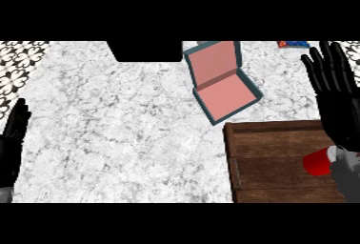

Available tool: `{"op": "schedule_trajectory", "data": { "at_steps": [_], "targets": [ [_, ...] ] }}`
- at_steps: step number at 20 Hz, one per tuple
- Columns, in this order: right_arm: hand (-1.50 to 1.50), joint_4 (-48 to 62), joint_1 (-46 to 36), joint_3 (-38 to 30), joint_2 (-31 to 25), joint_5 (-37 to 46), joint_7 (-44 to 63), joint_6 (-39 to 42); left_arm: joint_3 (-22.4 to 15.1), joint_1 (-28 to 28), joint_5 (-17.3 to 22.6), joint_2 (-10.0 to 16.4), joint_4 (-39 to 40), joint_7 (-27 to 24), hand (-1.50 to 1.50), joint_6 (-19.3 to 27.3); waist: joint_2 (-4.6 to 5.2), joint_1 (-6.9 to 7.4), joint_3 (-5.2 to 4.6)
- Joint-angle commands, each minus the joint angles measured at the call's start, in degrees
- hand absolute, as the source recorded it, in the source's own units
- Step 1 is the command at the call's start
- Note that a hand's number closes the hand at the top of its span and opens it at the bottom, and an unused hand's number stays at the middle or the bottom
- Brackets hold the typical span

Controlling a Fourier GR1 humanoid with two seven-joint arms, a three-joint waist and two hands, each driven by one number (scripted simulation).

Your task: Pick the can from the tray and place it in the cardboard box

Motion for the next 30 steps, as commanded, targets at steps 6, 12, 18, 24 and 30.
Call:
{"op": "schedule_trajectory", "data": {
  "at_steps": [6,12,18,24,30],
  "targets": [
    [-1.5,6.9,16.13,-19.49,-7.5,-5.07,-25.62,12.73,-4.12,0.23,-2.61,-0.08,2.11,0.18,0.0,-2.72,2.26,-10.48,-0.52],
    [-1.5,21.59,21.86,-30.56,-3.52,-5.26,-42.57,12.28,-8.53,-1.31,-2.98,-2.73,2.87,1.02,0.0,-5.53,2.69,-7.05,-0.88],
    [-1.5,26.72,33.53,-31.64,-9.95,11.71,-60.88,12.19,-9.51,-2.6,-3.49,-2.33,3.32,2.16,0.0,-7.41,2.11,-4.49,-1.31],
    [-1.5,24.77,42.01,-32.55,-11.74,19.22,-61.29,9.85,-10.86,-7.22,-5.35,-5.09,7.66,1.59,0.0,-9.24,1.89,-2.81,-1.64],
    [-1.5,8.93,52.63,-33.16,-6.94,24.41,-52.35,4.63,-9.96,-9.02,-7.6,-6.69,9.8,1.52,0.0,-9.3,1.85,-2.15,-1.74]
  ]
}}
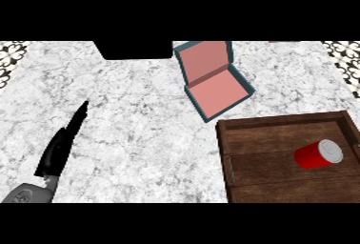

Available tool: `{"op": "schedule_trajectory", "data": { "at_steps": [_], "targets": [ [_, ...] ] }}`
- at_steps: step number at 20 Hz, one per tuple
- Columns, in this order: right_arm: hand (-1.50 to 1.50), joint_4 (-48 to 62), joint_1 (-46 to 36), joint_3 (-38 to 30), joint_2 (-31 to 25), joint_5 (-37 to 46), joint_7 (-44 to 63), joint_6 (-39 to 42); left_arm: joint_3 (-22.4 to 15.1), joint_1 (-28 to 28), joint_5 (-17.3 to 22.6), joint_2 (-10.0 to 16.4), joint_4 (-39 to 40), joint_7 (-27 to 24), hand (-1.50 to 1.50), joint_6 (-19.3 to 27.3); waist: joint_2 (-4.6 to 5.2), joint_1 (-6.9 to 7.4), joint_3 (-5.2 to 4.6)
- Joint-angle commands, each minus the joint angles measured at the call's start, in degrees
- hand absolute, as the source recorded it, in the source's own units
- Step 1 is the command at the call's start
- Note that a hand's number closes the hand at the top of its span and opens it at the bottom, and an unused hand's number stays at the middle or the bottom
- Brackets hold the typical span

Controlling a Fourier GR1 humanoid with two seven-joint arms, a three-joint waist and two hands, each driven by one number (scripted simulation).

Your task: Pick the can from the tray and place it in the cardboard box

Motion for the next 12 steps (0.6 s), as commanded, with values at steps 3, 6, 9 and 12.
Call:
{"op": "schedule_trajectory", "data": {
  "at_steps": [3,6,9,12],
  "targets": [
    [-1.5,-13.29,8.0,-2.08,0.78,5.99,3.67,-1.99,0.9,1.34,-0.85,-0.25,-1.29,0.34,0.0,-1.68,-0.06,1.15,-0.09],
    [-1.5,-21.64,7.95,-2.56,2.94,7.77,14.32,-3.63,1.49,-3.56,-2.64,-2.77,2.89,0.96,0.0,-1.66,0.07,1.01,-0.1],
    [-1.5,-20.41,5.7,-1.34,4.17,13.51,18.2,-5.75,3.06,-2.05,-2.28,-1.11,0.66,0.98,0.0,-3.64,0.02,1.58,-0.04],
    [-1.5,-20.98,5.19,-2.05,4.73,14.72,20.34,-2.6,4.0,-1.39,-1.74,-0.82,-3.5,5.25,0.0,-5.54,-0.04,1.65,0.0]
  ]
}}
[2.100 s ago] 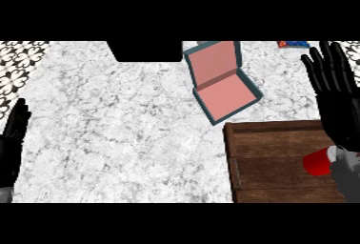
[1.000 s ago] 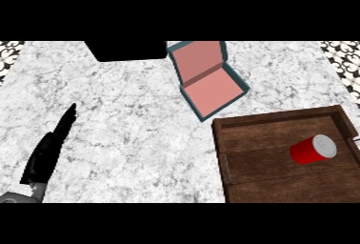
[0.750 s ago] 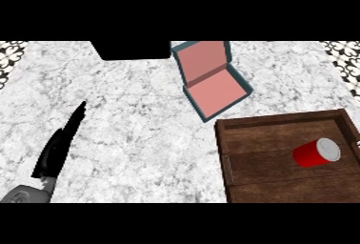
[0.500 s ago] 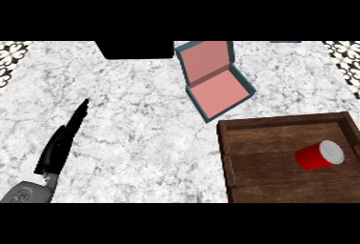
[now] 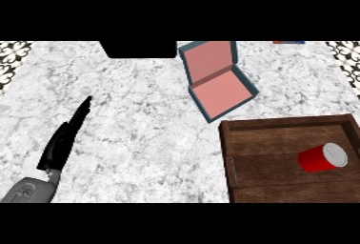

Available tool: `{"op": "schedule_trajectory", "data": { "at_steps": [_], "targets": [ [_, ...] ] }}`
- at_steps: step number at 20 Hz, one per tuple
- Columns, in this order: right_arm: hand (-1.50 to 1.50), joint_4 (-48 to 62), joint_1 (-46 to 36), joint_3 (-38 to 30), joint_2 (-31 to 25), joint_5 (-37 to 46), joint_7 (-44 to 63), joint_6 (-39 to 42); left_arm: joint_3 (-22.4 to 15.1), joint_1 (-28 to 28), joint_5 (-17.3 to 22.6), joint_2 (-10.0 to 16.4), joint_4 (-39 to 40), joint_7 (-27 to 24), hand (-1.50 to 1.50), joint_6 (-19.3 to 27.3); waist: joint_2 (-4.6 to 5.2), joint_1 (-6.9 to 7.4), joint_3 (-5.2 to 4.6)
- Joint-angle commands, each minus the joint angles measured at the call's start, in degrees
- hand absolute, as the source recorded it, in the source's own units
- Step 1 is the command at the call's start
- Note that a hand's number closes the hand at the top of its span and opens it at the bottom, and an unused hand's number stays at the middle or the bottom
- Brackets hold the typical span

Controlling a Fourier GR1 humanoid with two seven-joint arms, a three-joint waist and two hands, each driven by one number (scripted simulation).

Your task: Pick the can from the tray and place it in the cardboard box

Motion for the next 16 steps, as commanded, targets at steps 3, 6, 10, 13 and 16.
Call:
{"op": "schedule_trajectory", "data": {
  "at_steps": [3,6,10,13,16],
  "targets": [
    [-1.5,-6.91,0.76,0.44,2.87,5.62,8.07,2.38,3.78,-2.11,-0.26,-0.12,5.08,-2.77,0.0,-4.37,0.06,-0.21,0.0],
    [-1.5,-1.14,-7.55,4.02,2.12,8.77,12.1,4.0,1.01,-1.06,-3.87,-4.78,1.41,-0.21,0.0,-0.15,0.06,0.45,0.05],
    [-1.5,-9.08,-5.71,4.75,5.86,12.0,15.41,6.49,4.64,-1.34,-3.98,-3.62,4.78,-2.66,0.0,-4.06,0.02,0.05,0.02],
    [-1.5,-2.4,-10.64,4.56,7.09,16.74,12.53,4.65,4.64,-1.45,-5.46,-5.65,1.18,1.03,0.0,-4.19,-0.01,0.2,0.06],
    [-1.5,-0.78,-14.39,3.12,7.83,16.04,12.12,3.85,7.8,0.23,-4.59,-3.22,0.8,-0.48,0.0,-6.41,-0.03,0.35,0.06]
  ]
}}
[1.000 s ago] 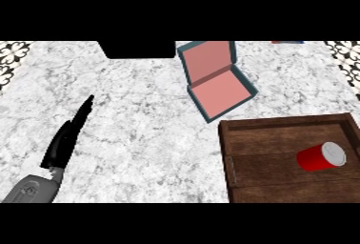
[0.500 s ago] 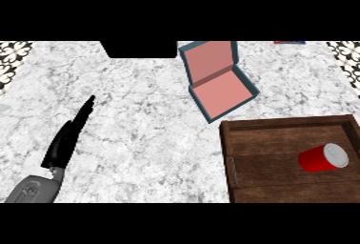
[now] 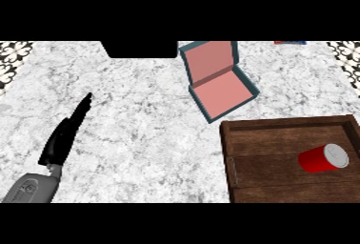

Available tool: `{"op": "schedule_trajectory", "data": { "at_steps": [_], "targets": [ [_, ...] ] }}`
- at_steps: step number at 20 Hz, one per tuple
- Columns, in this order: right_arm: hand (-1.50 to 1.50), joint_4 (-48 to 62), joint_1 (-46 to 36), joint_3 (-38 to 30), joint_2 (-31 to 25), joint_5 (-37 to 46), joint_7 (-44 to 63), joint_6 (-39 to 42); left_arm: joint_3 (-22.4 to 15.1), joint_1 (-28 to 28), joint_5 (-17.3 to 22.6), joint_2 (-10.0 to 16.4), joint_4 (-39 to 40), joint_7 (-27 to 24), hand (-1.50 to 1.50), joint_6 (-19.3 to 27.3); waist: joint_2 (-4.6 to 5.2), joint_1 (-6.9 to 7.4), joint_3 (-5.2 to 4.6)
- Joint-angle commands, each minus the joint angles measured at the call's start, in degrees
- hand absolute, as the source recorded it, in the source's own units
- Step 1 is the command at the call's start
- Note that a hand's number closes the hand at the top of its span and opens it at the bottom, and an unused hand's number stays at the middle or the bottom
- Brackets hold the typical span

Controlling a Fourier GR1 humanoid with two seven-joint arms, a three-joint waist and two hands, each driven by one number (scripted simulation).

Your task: Pick the can from the tray and place it in the cardboard box

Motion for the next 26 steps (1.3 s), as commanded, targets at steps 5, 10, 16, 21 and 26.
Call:
{"op": "schedule_trajectory", "data": {
  "at_steps": [5,10,16,21,26],
  "targets": [
    [-1.5,1.13,-6.22,0.85,4.6,7.38,-0.12,-2.93,1.13,0.42,-4.29,-4.45,1.47,-0.84,0.0,-0.24,0.0,-0.05,-0.01],
    [-1.5,2.44,-7.38,4.36,7.38,13.38,1.7,-2.54,2.72,2.66,-5.39,-4.11,-2.13,0.05,0.0,-1.9,-0.02,0.15,0.0],
    [-1.5,4.31,-13.51,4.61,6.87,16.58,6.15,-0.24,4.78,1.32,-6.87,-5.9,-1.69,0.55,0.0,-3.13,-0.01,0.17,0.0],
    [-1.5,6.92,-15.75,3.15,6.9,17.47,5.83,-0.22,6.22,0.84,-8.35,-6.03,0.72,-1.26,0.0,-5.11,-0.01,0.09,0.0],
    [-1.5,11.63,-17.78,3.37,6.91,18.28,3.82,-0.42,8.98,-1.53,-8.23,-6.8,4.01,-1.96,0.0,-7.12,0.03,-0.04,0.0]
  ]
}}
